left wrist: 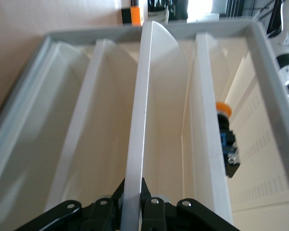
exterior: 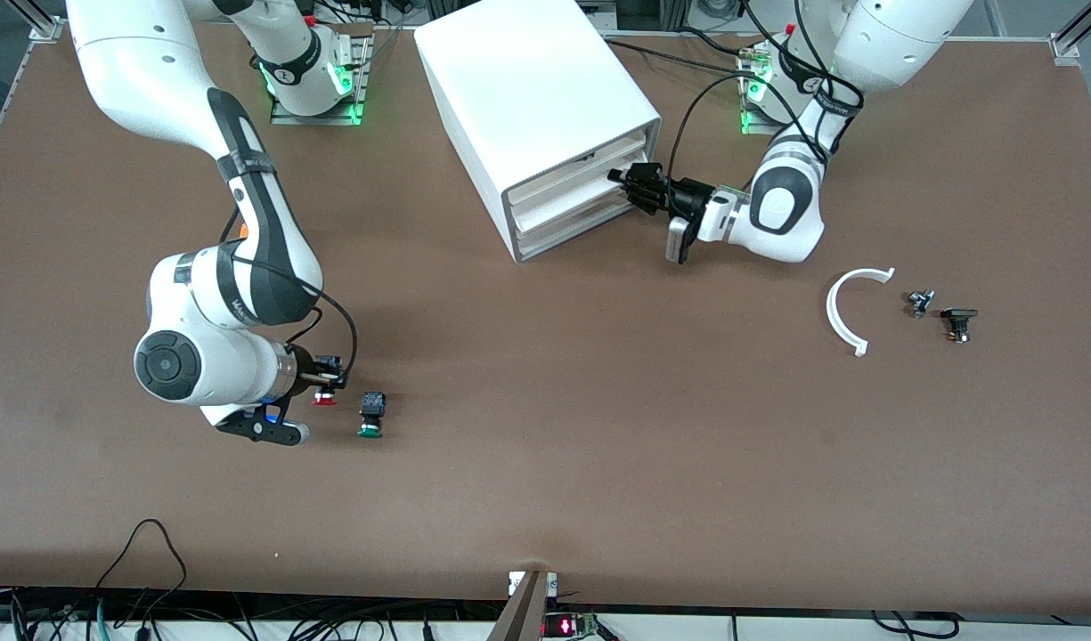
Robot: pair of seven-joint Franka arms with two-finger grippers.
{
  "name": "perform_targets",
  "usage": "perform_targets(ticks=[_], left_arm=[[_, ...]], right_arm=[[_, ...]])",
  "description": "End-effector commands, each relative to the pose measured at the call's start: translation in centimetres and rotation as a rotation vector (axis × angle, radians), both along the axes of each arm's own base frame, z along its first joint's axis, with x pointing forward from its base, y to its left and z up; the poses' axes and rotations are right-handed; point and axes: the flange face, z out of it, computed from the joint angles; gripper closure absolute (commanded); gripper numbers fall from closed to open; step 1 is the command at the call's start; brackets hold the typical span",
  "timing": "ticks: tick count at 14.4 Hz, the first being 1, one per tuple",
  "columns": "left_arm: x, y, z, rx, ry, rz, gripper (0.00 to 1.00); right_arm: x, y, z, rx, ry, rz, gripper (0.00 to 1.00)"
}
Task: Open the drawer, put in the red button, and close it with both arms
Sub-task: 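Grasp the red button with the right gripper while the left gripper pulls the drawer, then carry the red button over the open drawer with the right gripper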
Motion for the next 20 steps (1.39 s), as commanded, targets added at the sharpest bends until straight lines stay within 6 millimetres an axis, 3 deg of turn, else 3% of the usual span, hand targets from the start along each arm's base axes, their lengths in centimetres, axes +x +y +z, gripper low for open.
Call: perform_targets(ticks=[1,3,6,8,11,12,13,14,17,20], left_arm=[[4.3,1.7,-0.5,-0.001,-0.022,0.039,1.00],[6.6,3.5,-1.6,0.016,-0.045,0.031,1.00],[9.2,5.7,-2.6,0.030,-0.061,0.036,1.00],[10.8,6.7,-2.6,0.053,-0.068,0.038,1.00],[12.6,8.1,-1.7,0.089,-0.072,0.032,1.00],[12.8,8.4,-1.6,0.097,-0.068,0.031,0.90],[12.7,8.4,-1.5,0.096,-0.060,0.031,0.51],[13.0,8.9,-1.2,0.096,-0.065,0.040,0.01],[13.9,9.2,0.3,0.132,-0.030,0.049,0.00],[16.4,8.7,5.2,0.279,0.065,-0.022,0.00]], right_arm=[[-0.5,2.4,2.7,-0.031,0.035,-0.100,1.00],[-1.0,3.6,3.1,-0.046,0.052,-0.159,1.00],[-2.5,7.9,3.2,-0.090,0.058,-0.258,1.00],[-3.6,11.7,5.9,-0.086,0.014,-0.270,1.00],[-5.7,17.7,8.2,-0.083,-0.037,-0.363,1.00],[-6.4,19.6,9.3,-0.072,-0.059,-0.389,1.00],[-7.1,21.0,9.8,-0.066,-0.072,-0.421,1.00],[-8.0,22.8,10.0,-0.064,-0.079,-0.443,1.00],[-11.7,28.5,10.3,-0.063,-0.095,-0.530,1.00],[-15.8,34.2,11.2,-0.022,-0.123,-0.635,1.00]])
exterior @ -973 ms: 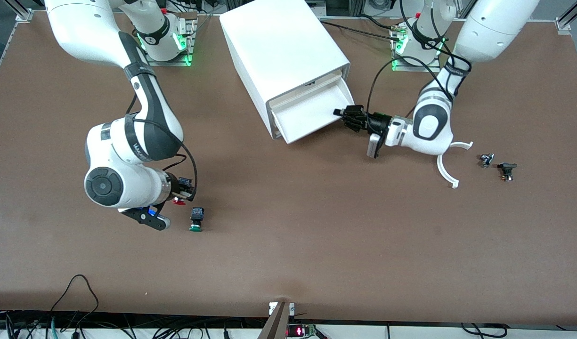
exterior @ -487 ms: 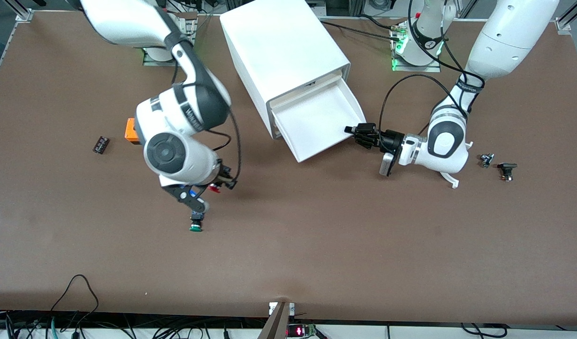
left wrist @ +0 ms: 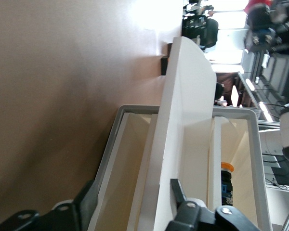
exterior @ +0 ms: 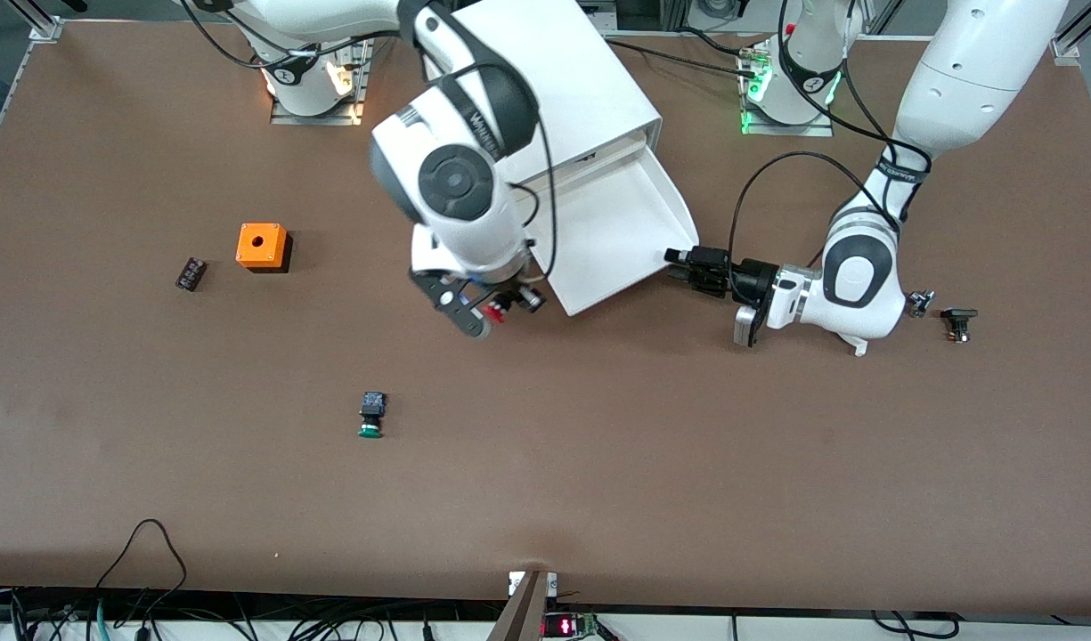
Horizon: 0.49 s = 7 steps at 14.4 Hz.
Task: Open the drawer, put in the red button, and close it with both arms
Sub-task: 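Carry the red button over the open drawer with the right gripper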
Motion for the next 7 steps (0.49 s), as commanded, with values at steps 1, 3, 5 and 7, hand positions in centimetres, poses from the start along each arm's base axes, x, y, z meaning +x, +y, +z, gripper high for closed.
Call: perform_targets(ticks=[1,3,5,7], left_arm=[[3.0,-0.4,5.6,0.149,0.112,-0.065,0.00],[5.1,0.0,9.4,0.290,0.176,-0.115,0.00],[5.9,0.5,11.4,0.392,0.227,-0.133,0.00],[6.6,1.0,14.0,0.515,0.293,-0.106,0.00]], right_arm=[[-3.4,4.6,1.4,0.039,-0.043,-0.101,1.00],[-5.7,7.6,1.9,0.088,-0.073,-0.163,1.00],[-6.9,9.4,1.5,0.111,-0.096,-0.203,1.00],[-7.7,10.3,0.4,0.112,-0.094,-0.258,1.00]])
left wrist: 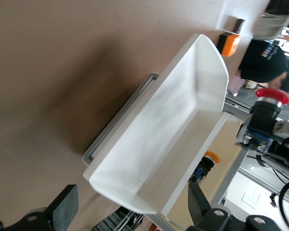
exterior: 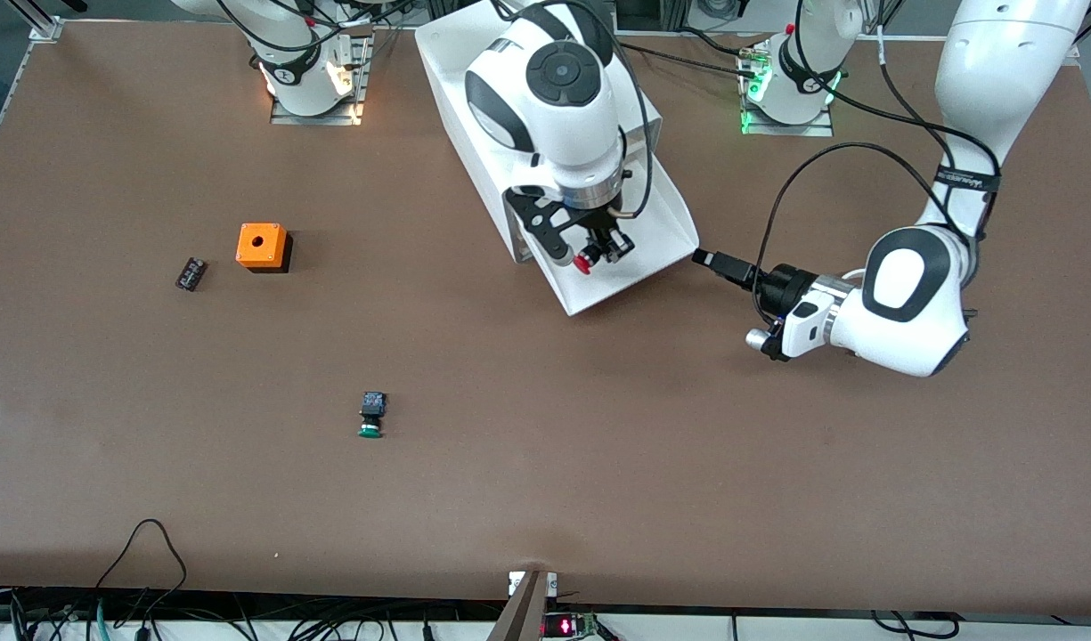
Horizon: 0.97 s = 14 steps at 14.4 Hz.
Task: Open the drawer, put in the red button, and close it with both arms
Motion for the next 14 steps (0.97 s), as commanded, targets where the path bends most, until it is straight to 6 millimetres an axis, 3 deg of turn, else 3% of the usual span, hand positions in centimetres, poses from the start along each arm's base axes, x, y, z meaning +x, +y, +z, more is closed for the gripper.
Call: perform_targets(ticks=[1,3,6,9,10,11,12,14], left_arm=[[1.1,0.9,3.1,0.220,0.054,0.017,0.00],[1.9,1.0,5.4,0.364,0.055,0.027,0.00],[2.4,0.3,8.4,0.632,-0.101,-0.097,0.00],[3.8,1.0,12.1,0.810,-0.262,-0.157,0.00],[4.4,1.4,12.1,0.836,-0.284,-0.158,0.00],[5.3,1.9,12.0,0.834,-0.310,-0.135,0.00],[6.3,2.6,12.7,0.822,-0.352,-0.094,0.00],[6.5,3.0,12.8,0.833,-0.353,-0.068,0.00]], right_arm=[[-0.7,1.1,-1.6,0.013,-0.013,-0.094,1.00],[-1.2,1.7,-3.9,0.043,-0.016,-0.177,1.00],[-2.3,2.5,-7.5,0.022,-0.005,-0.167,1.00],[-2.2,2.4,-8.2,0.013,0.003,-0.169,0.98],[-2.2,2.4,-8.2,0.013,0.004,-0.170,0.49],[-2.2,2.4,-8.2,0.013,0.003,-0.169,0.21],[-2.3,2.5,-8.1,0.012,-0.004,-0.162,0.00],[-1.9,2.3,-7.7,0.012,-0.014,-0.165,0.00]])
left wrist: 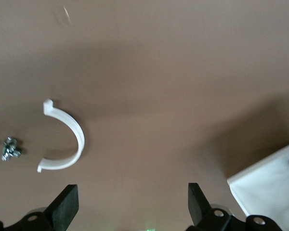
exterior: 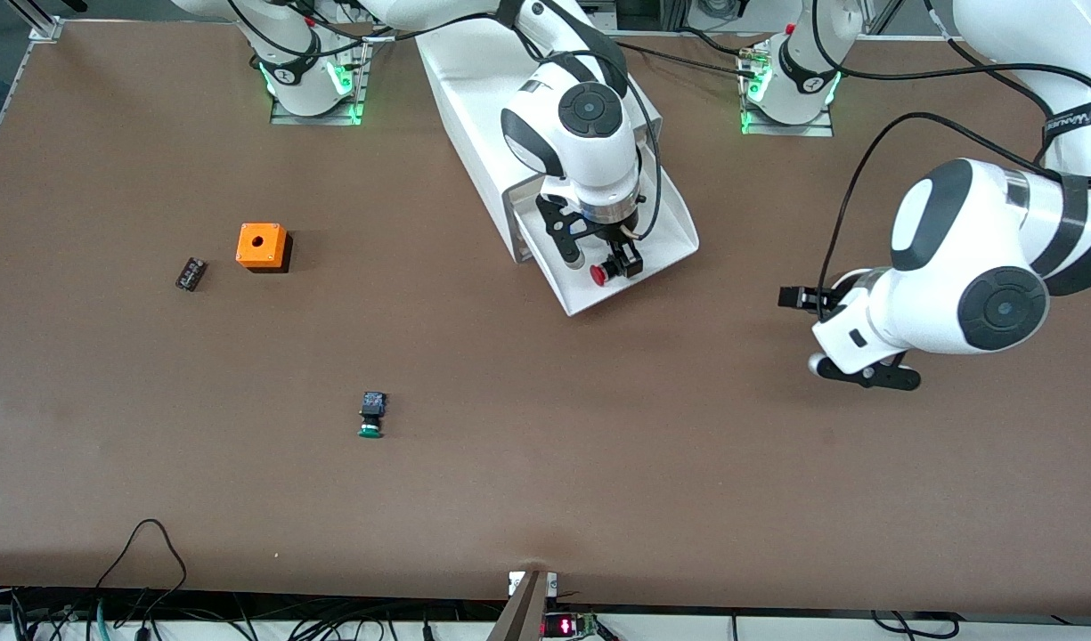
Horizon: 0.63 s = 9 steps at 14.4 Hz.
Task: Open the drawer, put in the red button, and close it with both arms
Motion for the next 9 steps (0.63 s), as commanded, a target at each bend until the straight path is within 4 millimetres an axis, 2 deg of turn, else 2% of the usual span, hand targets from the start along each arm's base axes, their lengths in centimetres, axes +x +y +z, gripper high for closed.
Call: perform_targets(ticks=[1,3,5,6,7,9], left_arm=[[0.9,0.1,0.1,0.028,-0.027,0.035,0.00],[0.8,-0.6,-0.1,0.051,-0.029,0.117,0.00],[0.5,-1.9,-1.4,0.073,-0.046,0.244,0.00],[0.3,-2.5,-2.3,0.069,-0.038,0.311,0.00],[-0.1,-3.7,-3.2,0.071,-0.042,0.359,0.00],[-1.2,-5.7,-4.2,0.081,-0.074,0.452,0.00]], right_arm=[[0.9,-0.7,1.4,0.004,-0.032,-0.023,0.00],[3.9,-3.0,3.5,-0.018,-0.099,-0.028,0.00],[5.3,-4.4,5.3,-0.032,-0.151,0.046,0.00],[6.8,-6.1,6.9,-0.028,-0.177,0.060,0.00],[8.8,-8.7,8.5,-0.024,-0.188,0.076,0.00],[11.4,-12.9,9.9,-0.054,-0.171,0.231,0.00]])
